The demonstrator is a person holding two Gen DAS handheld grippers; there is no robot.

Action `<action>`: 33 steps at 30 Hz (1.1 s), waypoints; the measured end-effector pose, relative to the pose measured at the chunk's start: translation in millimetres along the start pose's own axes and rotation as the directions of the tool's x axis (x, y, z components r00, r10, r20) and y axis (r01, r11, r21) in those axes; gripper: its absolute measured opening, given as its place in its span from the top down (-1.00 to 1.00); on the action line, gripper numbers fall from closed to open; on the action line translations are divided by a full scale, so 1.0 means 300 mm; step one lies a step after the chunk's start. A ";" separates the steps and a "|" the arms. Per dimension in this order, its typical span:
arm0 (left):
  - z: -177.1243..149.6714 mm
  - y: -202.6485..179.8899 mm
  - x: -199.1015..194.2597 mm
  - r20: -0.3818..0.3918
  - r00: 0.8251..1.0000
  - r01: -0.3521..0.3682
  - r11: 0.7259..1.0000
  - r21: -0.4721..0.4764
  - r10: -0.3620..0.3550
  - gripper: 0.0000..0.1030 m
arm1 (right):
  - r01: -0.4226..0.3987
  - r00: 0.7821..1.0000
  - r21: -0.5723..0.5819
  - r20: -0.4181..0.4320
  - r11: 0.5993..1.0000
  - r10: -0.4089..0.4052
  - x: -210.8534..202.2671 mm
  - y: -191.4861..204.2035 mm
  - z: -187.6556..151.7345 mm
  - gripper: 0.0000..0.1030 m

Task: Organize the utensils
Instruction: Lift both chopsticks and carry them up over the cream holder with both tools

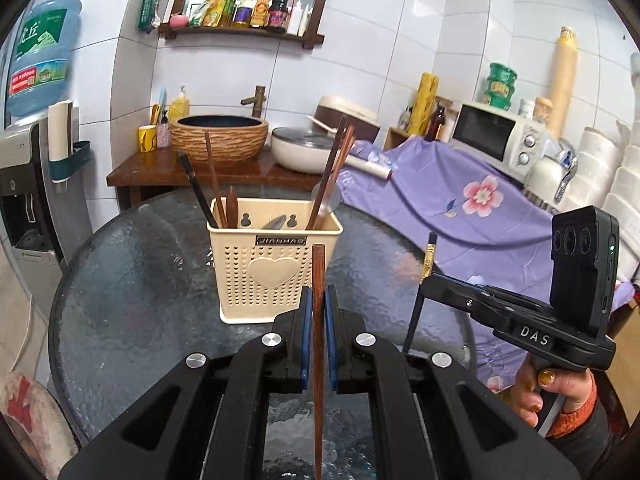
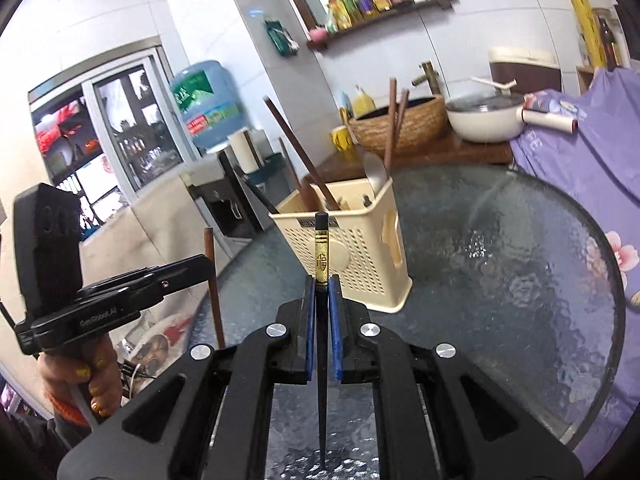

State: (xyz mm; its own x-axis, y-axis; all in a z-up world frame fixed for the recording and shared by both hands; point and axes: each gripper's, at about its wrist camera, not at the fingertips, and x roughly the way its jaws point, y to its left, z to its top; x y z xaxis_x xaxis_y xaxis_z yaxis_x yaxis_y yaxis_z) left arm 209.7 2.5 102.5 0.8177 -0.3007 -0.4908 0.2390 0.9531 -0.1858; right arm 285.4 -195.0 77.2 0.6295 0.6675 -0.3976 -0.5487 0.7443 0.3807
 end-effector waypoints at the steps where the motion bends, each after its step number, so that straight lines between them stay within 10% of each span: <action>1: -0.002 -0.001 -0.011 0.006 1.000 0.001 1.000 0.001 -0.001 0.87 | 0.002 1.000 -0.007 0.002 1.000 -0.002 -0.009 0.007 0.002 0.86; 18: 0.068 -0.005 -0.073 0.056 0.998 -0.009 1.000 0.020 0.008 0.88 | 0.023 0.999 -0.088 0.029 0.996 -0.021 -0.040 0.080 0.075 0.86; 33: 0.484 0.032 -0.134 0.199 0.976 -0.085 0.996 0.002 0.083 0.88 | 0.115 0.986 -0.185 0.141 0.976 -0.089 -0.067 0.164 0.446 0.86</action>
State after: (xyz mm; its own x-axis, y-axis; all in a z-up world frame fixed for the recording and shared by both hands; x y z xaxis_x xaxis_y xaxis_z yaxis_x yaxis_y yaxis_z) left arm 255.2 28.8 244.0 0.9226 -0.2079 -0.3250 0.1699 0.9752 -0.1417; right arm 319.2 -174.7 215.6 0.7471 0.5887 -0.3086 -0.5651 0.8070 0.1716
